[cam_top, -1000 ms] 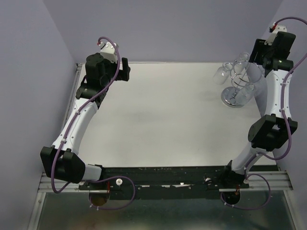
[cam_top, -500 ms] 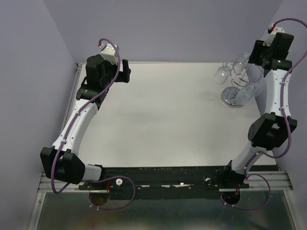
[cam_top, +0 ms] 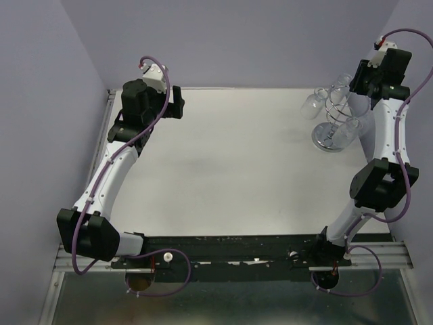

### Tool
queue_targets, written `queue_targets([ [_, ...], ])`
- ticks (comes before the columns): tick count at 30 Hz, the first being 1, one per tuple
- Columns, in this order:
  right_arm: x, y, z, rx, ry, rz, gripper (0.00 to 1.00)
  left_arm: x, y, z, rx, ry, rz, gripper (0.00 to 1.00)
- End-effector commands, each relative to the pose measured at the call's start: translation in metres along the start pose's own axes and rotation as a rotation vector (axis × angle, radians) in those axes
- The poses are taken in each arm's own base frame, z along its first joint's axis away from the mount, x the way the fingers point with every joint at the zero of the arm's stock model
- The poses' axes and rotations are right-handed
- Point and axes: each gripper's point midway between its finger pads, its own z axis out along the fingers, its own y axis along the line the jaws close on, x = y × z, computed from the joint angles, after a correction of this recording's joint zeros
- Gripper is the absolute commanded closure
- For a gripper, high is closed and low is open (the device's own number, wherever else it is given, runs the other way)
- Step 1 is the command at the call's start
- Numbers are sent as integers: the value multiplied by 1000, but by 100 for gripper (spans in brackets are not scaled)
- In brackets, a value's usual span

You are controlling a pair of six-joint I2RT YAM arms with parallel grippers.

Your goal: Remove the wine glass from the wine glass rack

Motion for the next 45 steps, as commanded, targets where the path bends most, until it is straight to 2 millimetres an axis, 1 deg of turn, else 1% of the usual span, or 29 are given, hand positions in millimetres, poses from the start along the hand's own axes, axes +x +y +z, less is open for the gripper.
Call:
queue_targets([
  [1, 9, 3, 9, -35, 19, -1, 60, -5, -4, -9, 18, -23, -5, 2],
  [3, 10, 4, 9, -40, 22, 1, 62, -4, -4, -9, 18, -20, -7, 2],
  [7, 8, 6, 8, -54, 15, -3, 73, -5, -4, -9, 17, -23, -10, 2],
  [12, 6, 8, 5, -62, 9, -9, 79, -3, -5, -7, 23, -22, -19, 1],
  [14, 6, 9, 5, -68, 6, -14, 85, -3, -5, -6, 23, -20, -23, 2],
  [18, 5, 16, 4, -116, 0, -39, 92, -3, -6, -6, 26, -21, -26, 1],
  [21, 2, 20, 1, -135, -7, -37, 99, -2, -6, -5, 26, -18, -28, 2],
  [29, -5, 25, -2, -160, -24, -21, 99, -1, -7, -2, 30, -15, -39, 1],
  [32, -11, 32, -5, -193, -37, -9, 99, 0, -7, -1, 32, -10, -45, 1],
  [45, -20, 52, -15, -257, -59, -3, 99, 5, -9, 1, 43, 0, -62, 1],
])
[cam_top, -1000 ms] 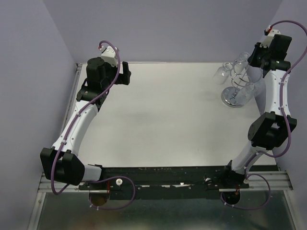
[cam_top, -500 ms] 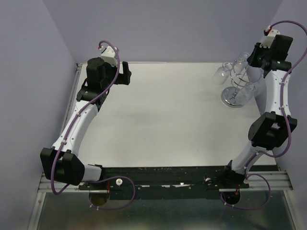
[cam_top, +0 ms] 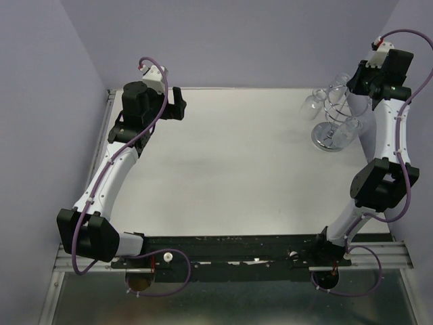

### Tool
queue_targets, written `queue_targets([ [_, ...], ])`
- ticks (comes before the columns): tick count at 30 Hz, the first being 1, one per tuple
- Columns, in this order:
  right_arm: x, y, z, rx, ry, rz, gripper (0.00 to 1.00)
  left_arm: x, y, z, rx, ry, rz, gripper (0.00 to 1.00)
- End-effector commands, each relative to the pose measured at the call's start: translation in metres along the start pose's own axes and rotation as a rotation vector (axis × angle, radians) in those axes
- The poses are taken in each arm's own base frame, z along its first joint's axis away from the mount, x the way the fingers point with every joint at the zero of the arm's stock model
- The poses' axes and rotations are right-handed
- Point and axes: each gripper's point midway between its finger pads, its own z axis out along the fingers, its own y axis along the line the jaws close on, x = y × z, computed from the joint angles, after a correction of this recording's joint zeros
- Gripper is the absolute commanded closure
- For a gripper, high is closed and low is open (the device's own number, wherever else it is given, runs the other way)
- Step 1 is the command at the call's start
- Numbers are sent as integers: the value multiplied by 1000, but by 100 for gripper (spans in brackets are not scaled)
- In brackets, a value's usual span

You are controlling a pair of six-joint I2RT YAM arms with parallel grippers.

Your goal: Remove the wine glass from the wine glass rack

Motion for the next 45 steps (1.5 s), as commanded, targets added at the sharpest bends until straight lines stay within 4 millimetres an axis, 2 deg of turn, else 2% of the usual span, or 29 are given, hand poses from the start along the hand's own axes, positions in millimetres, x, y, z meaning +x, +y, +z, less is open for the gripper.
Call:
queue_targets([
  [1, -22, 32, -11, -109, -55, 6, 99, -3, -4, 2, 25, -14, -13, 1],
  [18, -40, 71, -19, -190, -79, 36, 99, 6, -3, 5, 20, 3, -23, 1],
  [25, -42, 69, -20, -173, -81, 35, 99, 6, -4, 9, 26, 5, -34, 1],
  [35, -56, 99, -34, -259, -102, 78, 99, 9, -3, 12, 24, 12, -34, 1],
  [45, -54, 144, -38, -351, -79, 93, 99, 10, -2, 13, 19, 13, -32, 1],
])
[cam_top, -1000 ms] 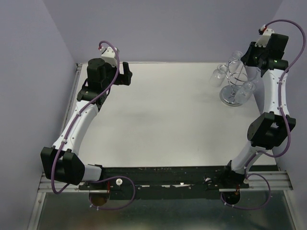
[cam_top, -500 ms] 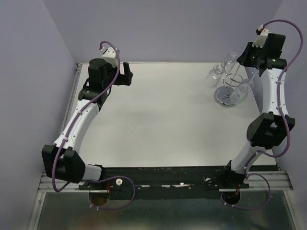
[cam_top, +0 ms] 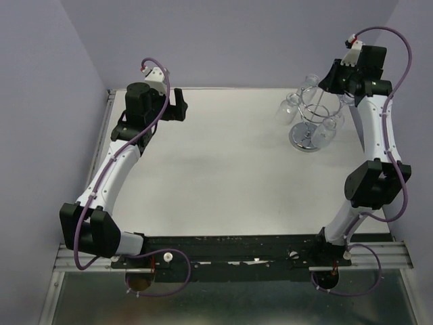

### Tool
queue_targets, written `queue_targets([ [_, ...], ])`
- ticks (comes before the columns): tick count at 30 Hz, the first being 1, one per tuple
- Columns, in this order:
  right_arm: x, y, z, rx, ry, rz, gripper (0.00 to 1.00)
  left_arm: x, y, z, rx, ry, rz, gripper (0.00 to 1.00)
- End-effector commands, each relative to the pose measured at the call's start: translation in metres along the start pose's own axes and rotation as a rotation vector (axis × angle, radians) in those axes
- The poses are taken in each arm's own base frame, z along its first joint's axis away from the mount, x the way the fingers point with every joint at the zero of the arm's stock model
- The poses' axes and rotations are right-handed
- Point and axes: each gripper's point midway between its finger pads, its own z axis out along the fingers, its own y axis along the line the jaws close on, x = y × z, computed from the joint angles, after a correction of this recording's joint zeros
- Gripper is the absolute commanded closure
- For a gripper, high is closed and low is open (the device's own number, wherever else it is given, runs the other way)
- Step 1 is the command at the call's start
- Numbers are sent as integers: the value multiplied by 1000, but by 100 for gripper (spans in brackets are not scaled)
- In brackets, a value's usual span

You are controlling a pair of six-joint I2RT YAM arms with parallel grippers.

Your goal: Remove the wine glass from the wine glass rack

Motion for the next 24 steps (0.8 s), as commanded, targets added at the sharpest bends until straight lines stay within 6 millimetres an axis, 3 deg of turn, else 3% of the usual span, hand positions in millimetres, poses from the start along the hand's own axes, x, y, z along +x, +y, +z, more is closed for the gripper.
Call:
queue_targets([
  [1, -53, 66, -29, -185, -149, -8, 99, -5, -2, 3, 17, -21, -6, 1],
  [14, -50, 119, -38, -293, -130, -2, 99, -2, -1, 2, 12, -17, -1, 1],
  [17, -46, 147, -41, -345, -122, -21, 99, -2, -1, 1, 12, -19, 0, 1],
  [24, -44, 181, -41, -407, -122, -53, 99, -1, -1, 0, 12, -20, 0, 1],
])
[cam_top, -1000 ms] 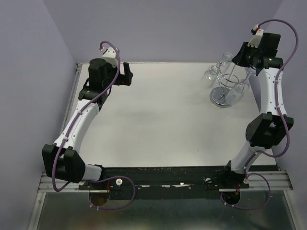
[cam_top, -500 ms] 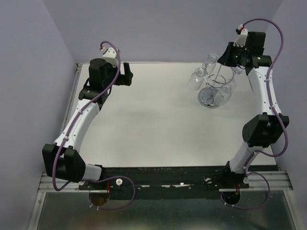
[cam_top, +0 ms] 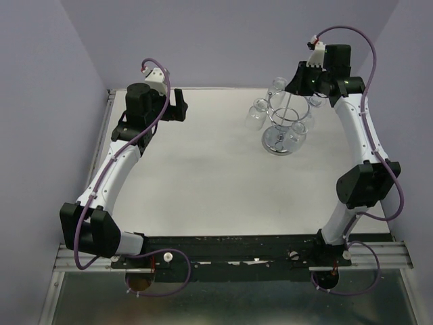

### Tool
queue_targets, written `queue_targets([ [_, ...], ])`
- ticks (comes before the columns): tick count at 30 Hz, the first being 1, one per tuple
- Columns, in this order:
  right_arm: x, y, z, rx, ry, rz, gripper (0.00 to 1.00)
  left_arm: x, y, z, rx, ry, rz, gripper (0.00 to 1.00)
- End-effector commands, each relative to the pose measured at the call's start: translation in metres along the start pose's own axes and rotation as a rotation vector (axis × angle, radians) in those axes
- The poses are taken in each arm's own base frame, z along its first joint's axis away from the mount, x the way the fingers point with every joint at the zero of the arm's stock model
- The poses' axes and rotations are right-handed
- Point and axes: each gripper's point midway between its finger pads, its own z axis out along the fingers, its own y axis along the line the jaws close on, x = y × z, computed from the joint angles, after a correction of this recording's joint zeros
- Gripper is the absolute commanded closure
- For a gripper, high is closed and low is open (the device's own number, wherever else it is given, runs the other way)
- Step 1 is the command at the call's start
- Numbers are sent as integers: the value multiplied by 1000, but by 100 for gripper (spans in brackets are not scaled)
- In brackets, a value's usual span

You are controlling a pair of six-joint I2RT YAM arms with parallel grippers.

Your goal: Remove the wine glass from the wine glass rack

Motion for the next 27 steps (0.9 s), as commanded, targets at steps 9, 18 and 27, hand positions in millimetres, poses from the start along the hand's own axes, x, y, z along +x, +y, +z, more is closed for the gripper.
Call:
queue_targets([
  [9, -65, 121, -29, -288, -196, -78, 99, 5, 1, -4, -1, -14, 6, 1],
  [18, -58, 159, -12, -357, -182, -106, 99, 3, 0, -4, 3, -21, 0, 1],
  [27, -64, 203, 1, -427, -214, -163, 99, 7, 2, -9, -8, -22, 5, 1],
])
